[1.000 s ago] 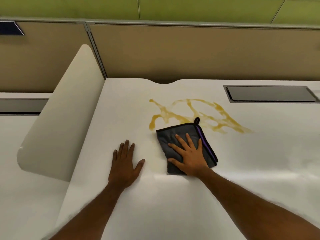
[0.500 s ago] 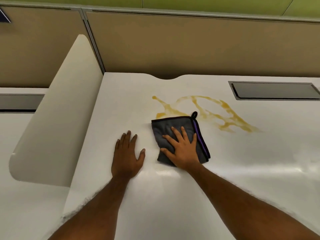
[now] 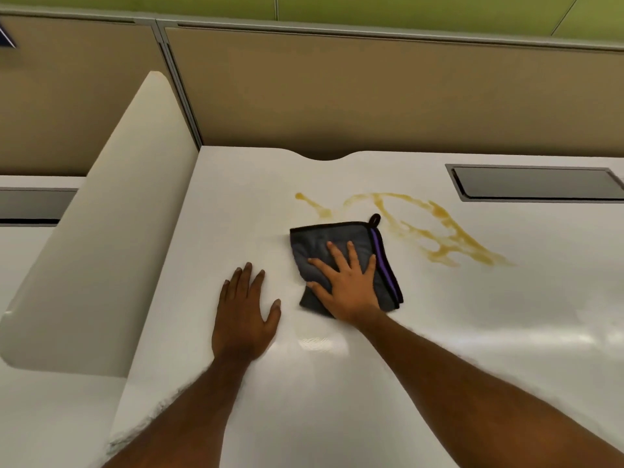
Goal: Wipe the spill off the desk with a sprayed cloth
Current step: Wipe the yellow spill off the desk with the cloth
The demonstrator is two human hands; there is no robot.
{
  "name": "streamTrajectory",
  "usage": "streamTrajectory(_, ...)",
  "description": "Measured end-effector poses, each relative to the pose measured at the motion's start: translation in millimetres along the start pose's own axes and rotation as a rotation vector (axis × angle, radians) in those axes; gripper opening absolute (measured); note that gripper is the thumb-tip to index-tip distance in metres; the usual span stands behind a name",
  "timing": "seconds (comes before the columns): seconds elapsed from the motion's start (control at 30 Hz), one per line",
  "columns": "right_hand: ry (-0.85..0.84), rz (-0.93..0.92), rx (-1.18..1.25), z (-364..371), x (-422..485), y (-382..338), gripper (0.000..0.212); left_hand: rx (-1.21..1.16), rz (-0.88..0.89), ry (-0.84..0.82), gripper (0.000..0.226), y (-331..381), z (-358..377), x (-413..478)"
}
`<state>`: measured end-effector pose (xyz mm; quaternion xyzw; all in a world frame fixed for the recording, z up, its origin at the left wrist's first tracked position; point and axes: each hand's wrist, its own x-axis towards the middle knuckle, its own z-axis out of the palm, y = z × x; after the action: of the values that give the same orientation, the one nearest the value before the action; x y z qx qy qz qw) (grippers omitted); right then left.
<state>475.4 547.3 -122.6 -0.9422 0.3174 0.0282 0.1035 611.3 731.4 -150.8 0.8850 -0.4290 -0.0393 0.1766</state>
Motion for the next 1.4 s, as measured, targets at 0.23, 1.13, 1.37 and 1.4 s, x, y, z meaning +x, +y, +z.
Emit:
streamTrajectory(0.23,0.047,0.230,-0.002,-9.5,1.1,52.6,0.075,-0.007,-0.021,0.017,0.071,2.3,0.0,0.6)
streamTrajectory(1.13,-0.003,-0.119,-0.059,-0.5,-33.7,54.7,0.063,-0.026,-0.015,0.035,0.065,6.7,-5.7,-1.3)
streamTrajectory(1.37,-0.033,-0.193,-0.085,9.0,-46.0,-2.4,0.076,-0.015,-0.013,0.011,0.067,7.4,-8.8,-3.7)
streamTrajectory(1.4,-0.021,-0.241,-0.069,9.7,-52.4,7.3,0.069,-0.011,-0.010,0.004,0.067,6.2,-8.3,-3.8)
